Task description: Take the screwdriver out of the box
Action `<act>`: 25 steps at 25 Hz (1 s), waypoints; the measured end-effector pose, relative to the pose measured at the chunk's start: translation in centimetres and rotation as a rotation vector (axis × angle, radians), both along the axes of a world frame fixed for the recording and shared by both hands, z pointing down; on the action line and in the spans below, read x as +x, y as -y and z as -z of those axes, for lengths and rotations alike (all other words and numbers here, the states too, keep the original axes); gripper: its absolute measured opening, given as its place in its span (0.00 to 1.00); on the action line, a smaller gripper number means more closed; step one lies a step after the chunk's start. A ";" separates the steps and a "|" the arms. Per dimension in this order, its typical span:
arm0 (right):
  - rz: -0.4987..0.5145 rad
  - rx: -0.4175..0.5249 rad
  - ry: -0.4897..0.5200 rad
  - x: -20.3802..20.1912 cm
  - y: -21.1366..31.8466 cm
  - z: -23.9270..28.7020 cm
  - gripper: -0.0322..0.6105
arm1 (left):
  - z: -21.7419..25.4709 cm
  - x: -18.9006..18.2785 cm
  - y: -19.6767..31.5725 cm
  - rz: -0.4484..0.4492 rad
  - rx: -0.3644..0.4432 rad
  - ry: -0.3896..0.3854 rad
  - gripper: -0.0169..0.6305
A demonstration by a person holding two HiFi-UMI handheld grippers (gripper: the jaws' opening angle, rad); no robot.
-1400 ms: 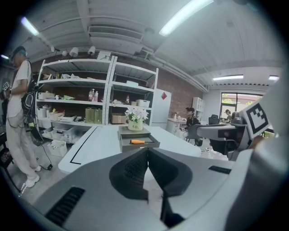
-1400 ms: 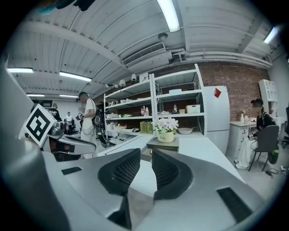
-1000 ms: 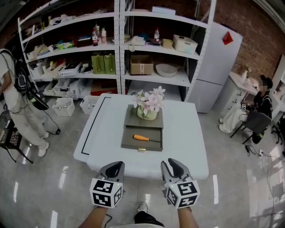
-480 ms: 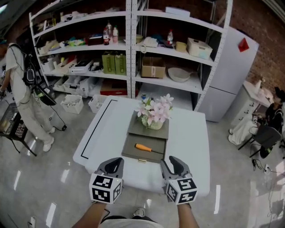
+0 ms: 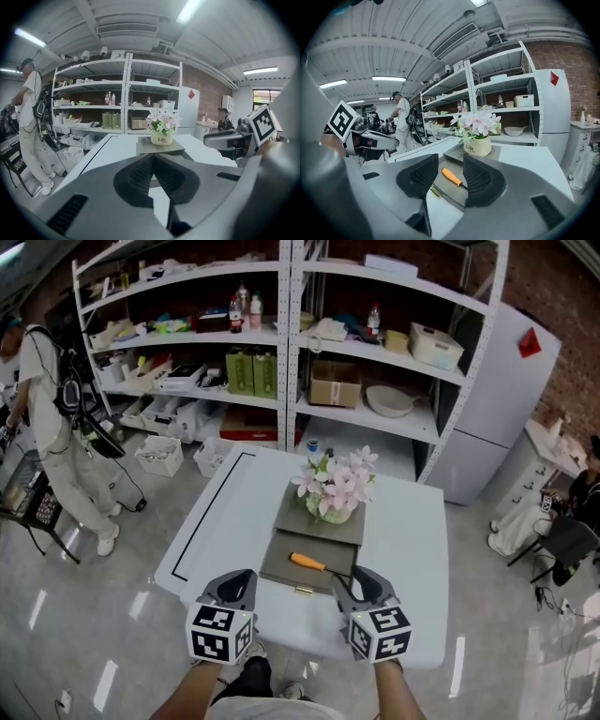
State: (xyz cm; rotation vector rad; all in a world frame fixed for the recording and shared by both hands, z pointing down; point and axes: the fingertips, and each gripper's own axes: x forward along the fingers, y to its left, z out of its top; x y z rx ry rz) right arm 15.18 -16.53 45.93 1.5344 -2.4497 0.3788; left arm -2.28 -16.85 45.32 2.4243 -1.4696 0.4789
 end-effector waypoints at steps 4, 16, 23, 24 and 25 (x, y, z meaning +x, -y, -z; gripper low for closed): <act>0.033 -0.024 -0.029 -0.6 1.7 -0.9 0.32 | -0.5 0.2 2.0 -0.014 -0.009 -0.008 0.04; 0.245 -0.149 -0.159 -4.4 6.2 -5.2 0.32 | -2.7 0.4 8.3 -0.077 -0.063 -0.034 0.04; 0.394 -0.243 -0.281 -6.8 7.9 -9.0 0.32 | -4.2 -0.5 11.7 -0.094 -0.089 -0.043 0.04; 0.411 -0.258 -0.294 -7.0 8.1 -9.5 0.32 | -4.4 -0.6 12.1 -0.097 -0.093 -0.044 0.04; 0.426 -0.274 -0.308 -7.2 8.3 -9.9 0.32 | -4.5 -0.7 12.5 -0.100 -0.096 -0.045 0.04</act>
